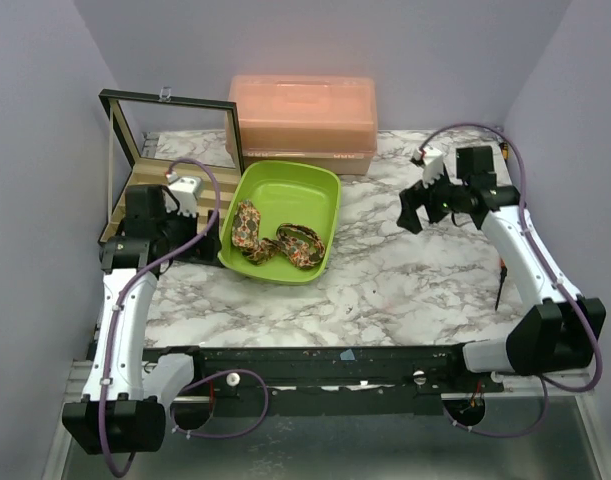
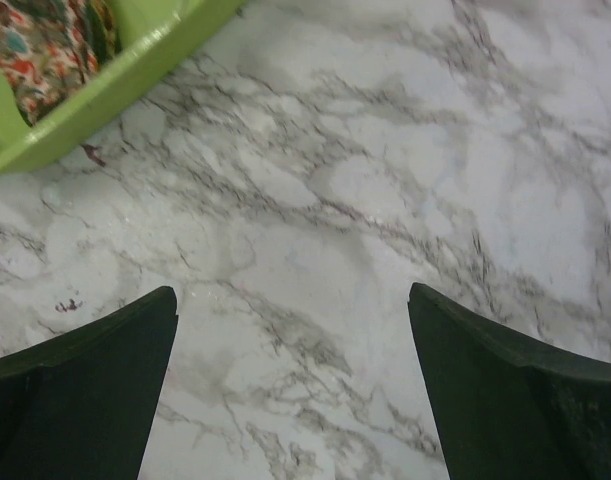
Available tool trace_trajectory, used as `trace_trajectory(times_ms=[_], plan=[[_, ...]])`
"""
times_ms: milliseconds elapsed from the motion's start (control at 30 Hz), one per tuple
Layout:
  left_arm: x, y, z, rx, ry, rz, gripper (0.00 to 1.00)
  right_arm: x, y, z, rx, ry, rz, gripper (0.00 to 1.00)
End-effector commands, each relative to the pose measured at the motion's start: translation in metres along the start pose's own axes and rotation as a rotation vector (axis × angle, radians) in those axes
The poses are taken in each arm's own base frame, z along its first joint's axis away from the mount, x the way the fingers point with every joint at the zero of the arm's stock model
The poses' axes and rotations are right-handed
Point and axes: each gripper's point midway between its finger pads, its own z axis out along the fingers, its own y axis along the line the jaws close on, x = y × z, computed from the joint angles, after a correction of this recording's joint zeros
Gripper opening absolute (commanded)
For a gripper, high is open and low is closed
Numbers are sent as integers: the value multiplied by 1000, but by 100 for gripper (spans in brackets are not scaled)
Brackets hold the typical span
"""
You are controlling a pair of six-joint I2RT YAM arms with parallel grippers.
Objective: Roll the ties
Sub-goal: Pick up the tie from the bin.
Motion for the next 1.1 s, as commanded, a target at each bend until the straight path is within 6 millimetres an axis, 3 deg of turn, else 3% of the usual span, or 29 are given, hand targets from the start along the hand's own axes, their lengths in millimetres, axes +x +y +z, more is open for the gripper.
trace_trajectory(times_ms=[0, 167, 267, 467, 567, 767, 933, 1000, 1067], plan=[[-34, -11, -23, 111, -138, -153, 99, -51, 28, 35, -105, -36, -124, 100], [-29, 6, -31, 47, -176, -216, 98, -87, 76, 92, -212, 3, -263, 100], [-23, 12, -33, 24, -184, -244, 99, -95, 118, 126, -285, 40, -326, 100], [-19, 19, -40, 19, -212, -295, 99, -83, 185, 183, -385, 109, -394, 100], [-18, 22, -40, 11, -216, -309, 98, -69, 207, 204, -412, 143, -427, 100], [-15, 24, -37, 11, -208, -315, 98, -44, 223, 244, -371, 183, -484, 100], [-15, 25, -35, 14, -203, -321, 99, -29, 211, 273, -277, 213, -523, 99], [-16, 25, -35, 12, -203, -320, 98, -24, 202, 280, -231, 226, -538, 91], [-16, 26, -35, 10, -201, -322, 98, -16, 193, 283, -187, 238, -553, 73]])
